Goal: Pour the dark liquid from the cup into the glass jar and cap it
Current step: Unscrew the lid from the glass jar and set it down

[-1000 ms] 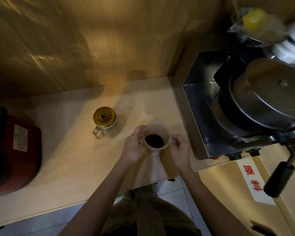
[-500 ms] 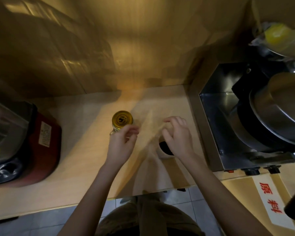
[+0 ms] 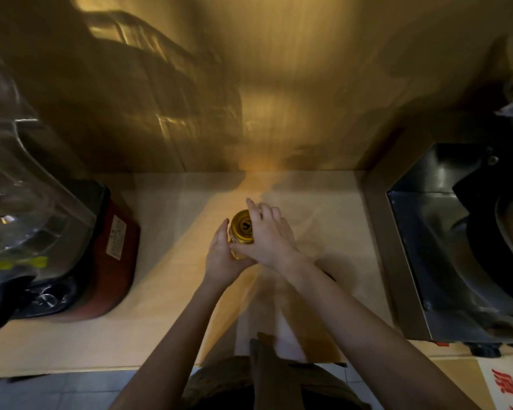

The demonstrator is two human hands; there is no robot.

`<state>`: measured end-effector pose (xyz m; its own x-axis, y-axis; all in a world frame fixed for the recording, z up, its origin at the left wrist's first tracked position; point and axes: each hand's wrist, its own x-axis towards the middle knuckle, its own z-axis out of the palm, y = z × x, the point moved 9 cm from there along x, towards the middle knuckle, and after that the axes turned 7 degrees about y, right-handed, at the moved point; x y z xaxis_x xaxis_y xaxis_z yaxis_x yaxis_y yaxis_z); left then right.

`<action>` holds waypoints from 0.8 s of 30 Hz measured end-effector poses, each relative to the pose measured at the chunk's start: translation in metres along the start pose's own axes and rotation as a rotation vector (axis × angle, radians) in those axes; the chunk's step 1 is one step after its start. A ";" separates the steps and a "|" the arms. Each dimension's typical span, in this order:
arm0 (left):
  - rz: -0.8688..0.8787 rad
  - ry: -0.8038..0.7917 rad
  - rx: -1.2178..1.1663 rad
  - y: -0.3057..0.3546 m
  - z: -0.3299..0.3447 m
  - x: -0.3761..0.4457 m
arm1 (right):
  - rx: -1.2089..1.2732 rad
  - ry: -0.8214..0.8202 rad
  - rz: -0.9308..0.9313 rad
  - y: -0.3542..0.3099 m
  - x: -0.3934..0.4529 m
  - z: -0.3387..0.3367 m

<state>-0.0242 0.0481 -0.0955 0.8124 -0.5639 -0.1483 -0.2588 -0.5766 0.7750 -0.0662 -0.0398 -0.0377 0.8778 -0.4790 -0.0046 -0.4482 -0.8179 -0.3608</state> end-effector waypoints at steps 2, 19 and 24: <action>-0.018 0.001 -0.056 -0.003 0.003 0.005 | -0.029 -0.002 -0.007 0.001 0.003 0.003; -0.013 0.030 -0.176 -0.003 0.003 0.012 | -0.109 -0.241 -0.159 0.000 0.027 0.001; 0.012 -0.019 -0.175 0.006 0.010 0.012 | 0.023 -0.275 -0.105 0.022 0.035 -0.017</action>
<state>-0.0209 0.0318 -0.0989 0.7992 -0.5823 -0.1491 -0.1719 -0.4591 0.8716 -0.0484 -0.0794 -0.0302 0.9334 -0.2854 -0.2173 -0.3514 -0.8493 -0.3940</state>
